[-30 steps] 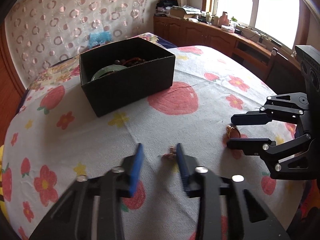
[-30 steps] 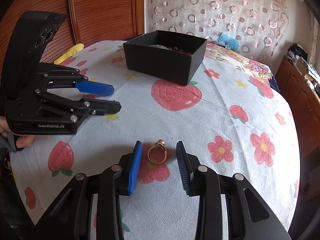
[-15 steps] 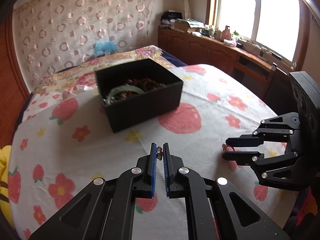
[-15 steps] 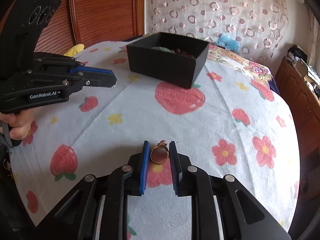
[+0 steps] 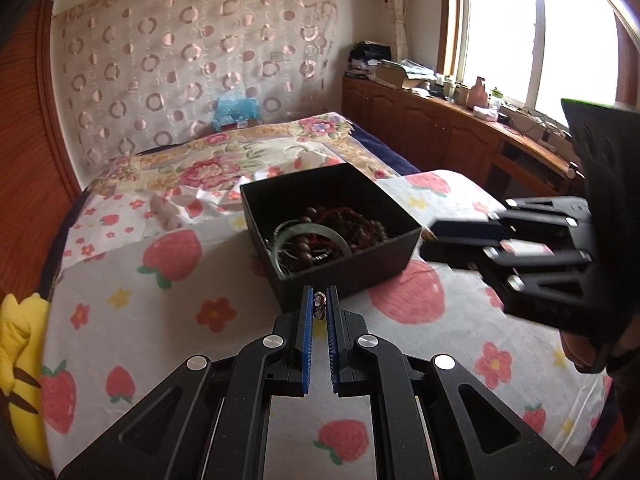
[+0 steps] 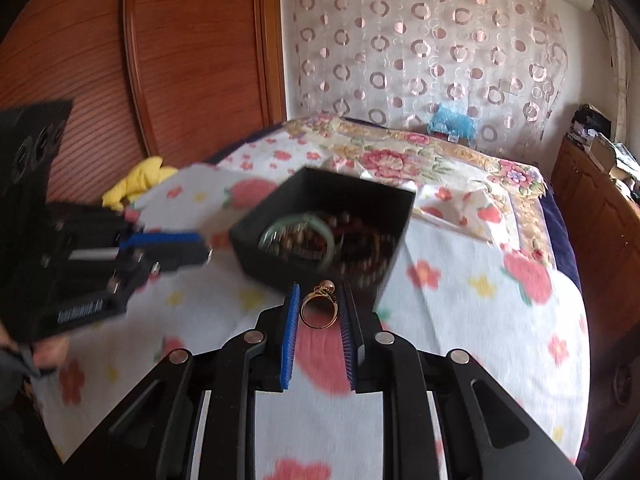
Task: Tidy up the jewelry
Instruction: 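Carry the charm and gold ring into the black box and open both tools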
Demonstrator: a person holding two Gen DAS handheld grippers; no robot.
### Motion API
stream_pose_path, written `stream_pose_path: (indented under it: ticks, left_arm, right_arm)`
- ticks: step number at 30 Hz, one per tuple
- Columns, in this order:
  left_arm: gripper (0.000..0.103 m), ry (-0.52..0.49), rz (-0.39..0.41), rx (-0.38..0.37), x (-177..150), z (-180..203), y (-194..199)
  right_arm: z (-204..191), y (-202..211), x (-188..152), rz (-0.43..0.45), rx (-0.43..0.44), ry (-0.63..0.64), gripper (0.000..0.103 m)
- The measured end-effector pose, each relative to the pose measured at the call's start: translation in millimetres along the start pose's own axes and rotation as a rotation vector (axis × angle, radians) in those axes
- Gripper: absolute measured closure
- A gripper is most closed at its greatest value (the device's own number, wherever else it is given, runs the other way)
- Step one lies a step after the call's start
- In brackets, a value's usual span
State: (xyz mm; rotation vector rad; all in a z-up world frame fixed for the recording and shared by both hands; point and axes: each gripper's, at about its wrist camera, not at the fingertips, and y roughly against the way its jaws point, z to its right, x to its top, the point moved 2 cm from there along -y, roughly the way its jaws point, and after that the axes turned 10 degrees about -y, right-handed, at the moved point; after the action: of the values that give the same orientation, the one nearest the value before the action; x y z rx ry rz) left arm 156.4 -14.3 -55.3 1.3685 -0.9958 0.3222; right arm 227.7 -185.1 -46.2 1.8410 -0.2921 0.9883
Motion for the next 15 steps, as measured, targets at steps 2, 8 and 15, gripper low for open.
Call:
stream_pose_path:
  ticks: [2,8,15]
  left_arm:
    - [0.097,0.0,0.002,0.007,1,-3,0]
    - [0.097,0.013,0.009,0.016,6,-11,-1]
    - [0.097,0.036,0.016,0.015,13,-18,-3]
  right_arm:
    - [1,-9,11,0.001,-0.003,-0.006,0.081]
    - [4,-28,31,0.008,-0.019,-0.03,0.081]
    - [12,-39,32,-0.01,-0.019,-0.076,0.074]
